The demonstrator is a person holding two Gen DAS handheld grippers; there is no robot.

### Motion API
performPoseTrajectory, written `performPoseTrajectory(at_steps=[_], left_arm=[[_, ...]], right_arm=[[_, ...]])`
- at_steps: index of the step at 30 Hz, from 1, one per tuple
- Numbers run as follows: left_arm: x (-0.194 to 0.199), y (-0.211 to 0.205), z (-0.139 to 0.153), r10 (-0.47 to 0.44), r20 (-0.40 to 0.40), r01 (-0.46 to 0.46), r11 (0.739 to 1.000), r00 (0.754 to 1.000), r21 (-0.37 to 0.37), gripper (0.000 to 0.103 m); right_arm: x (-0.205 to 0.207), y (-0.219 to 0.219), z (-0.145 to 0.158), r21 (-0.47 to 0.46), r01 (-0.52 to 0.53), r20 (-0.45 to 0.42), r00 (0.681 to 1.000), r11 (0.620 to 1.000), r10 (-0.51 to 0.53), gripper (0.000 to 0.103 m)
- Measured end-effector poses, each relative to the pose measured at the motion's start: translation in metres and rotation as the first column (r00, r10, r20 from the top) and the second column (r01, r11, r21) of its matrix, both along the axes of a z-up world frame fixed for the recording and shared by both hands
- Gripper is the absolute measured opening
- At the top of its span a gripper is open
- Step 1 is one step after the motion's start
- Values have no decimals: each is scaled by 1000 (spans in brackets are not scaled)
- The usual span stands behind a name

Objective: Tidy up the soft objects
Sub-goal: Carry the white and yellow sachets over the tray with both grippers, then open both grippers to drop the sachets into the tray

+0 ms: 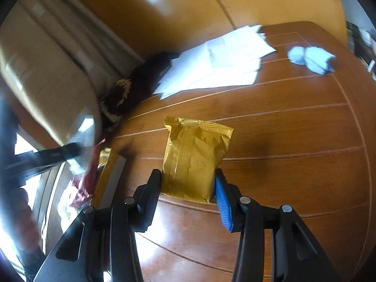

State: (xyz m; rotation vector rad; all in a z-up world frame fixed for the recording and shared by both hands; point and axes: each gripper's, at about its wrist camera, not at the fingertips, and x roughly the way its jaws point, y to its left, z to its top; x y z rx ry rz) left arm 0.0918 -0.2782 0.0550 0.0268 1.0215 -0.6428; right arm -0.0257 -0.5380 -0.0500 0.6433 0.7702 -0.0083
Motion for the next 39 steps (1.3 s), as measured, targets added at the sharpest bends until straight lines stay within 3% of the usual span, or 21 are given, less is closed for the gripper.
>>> performPoseTrajectory(at_steps=[3,6,12,20,27,34,39], left_arm=[[-17,59,19,62,20,-61,995,998,-75,12],[-29,108,27,144,31,-141,986,989,-91,12],[-27,165,7,224,-15,-224,968,975,-109,11],[-35,181,-36,184,-78,-191,977,980,-100,11],[-32,191,-55,157,-92,-165,982,983,-93,11],[-23,185,-64,122,-96,-133,984,988,-116,11],[-26,184,-67,100,-70,-107,988,993,-112,12]], right_arm=[[2,20,3,-32,-75,32,997,997,76,44],[2,45,13,-67,-153,64,985,986,158,44],[-3,118,46,-106,-315,100,940,943,325,44],[37,197,62,-201,-444,81,881,873,467,44],[87,232,55,-238,-486,21,863,841,505,44],[121,262,43,-321,-481,-56,870,816,491,44],[138,269,26,-313,-478,-105,876,821,470,44]])
